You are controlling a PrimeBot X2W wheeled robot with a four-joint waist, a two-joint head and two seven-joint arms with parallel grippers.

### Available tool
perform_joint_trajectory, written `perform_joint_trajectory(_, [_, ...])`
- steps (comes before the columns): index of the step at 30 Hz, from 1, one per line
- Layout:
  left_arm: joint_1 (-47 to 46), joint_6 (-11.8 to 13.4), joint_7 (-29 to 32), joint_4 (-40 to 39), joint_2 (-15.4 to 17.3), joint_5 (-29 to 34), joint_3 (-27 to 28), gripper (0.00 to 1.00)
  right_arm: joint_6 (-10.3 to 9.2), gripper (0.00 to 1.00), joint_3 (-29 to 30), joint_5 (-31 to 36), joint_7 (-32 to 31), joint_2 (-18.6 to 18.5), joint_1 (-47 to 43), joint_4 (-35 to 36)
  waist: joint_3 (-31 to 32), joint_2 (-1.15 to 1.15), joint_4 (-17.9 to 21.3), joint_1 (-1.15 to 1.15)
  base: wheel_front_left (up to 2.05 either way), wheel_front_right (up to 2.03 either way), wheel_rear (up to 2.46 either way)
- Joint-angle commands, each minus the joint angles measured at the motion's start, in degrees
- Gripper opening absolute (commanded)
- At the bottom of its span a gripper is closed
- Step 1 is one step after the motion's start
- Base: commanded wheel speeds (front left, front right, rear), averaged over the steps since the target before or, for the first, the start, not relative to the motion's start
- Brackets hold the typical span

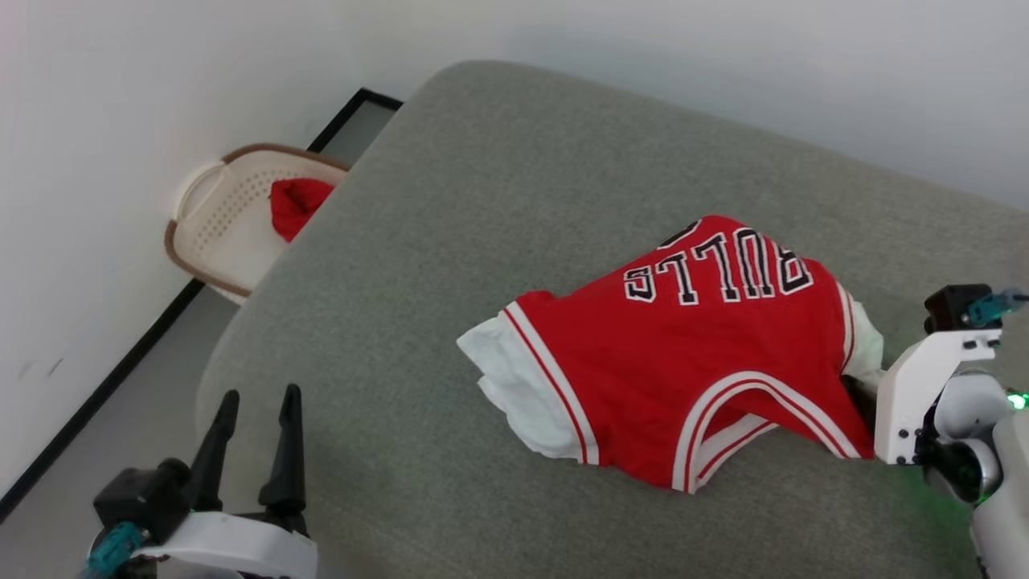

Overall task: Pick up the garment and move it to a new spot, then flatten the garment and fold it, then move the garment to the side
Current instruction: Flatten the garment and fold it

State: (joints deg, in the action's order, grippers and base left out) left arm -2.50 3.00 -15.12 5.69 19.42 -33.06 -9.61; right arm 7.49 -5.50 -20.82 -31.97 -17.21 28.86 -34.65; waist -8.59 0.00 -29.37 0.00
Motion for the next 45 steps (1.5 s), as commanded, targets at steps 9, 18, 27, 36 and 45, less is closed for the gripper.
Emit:
perform_joint_trajectory(9, [-1.32,-2.69,-0.03,2.58,-2.81,2.10,2.34,1.00,-0.03,0.00,-0.72,1.73,-0.54,-0.94,1.59,-4.96,-1.52,0.00,-0.77,0.00,0.00,0.00,0.00])
perform_joint_trajectory(18, [0.43,-3.49,-0.03,3.54,-3.07,3.29,4.82,1.00,-0.03,0.00,-0.52,0.25,1.41,-2.26,3.48,-3.55,1.29,0.00,2.44,0.00,0.00,0.00,0.00])
perform_joint_trajectory(27, [2.22,-3.23,0.04,3.23,-1.83,3.84,5.53,1.00,-0.03,0.00,1.32,-0.87,1.75,-5.31,0.85,0.39,4.73,0.00,6.81,0.00,0.00,0.00,0.00])
perform_joint_trajectory(36, [4.54,-2.58,1.02,1.95,-0.47,3.61,5.85,1.00,-0.03,0.00,5.59,-0.68,-0.46,-9.00,-5.28,5.81,7.78,0.00,12.16,0.00,0.00,0.00,0.00])
perform_joint_trajectory(45, [5.09,-2.14,2.08,1.15,0.02,3.98,5.02,1.00,-0.03,0.00,11.65,0.69,-2.52,-6.71,-13.72,9.21,8.64,0.00,15.56,0.00,0.00,0.00,0.00])
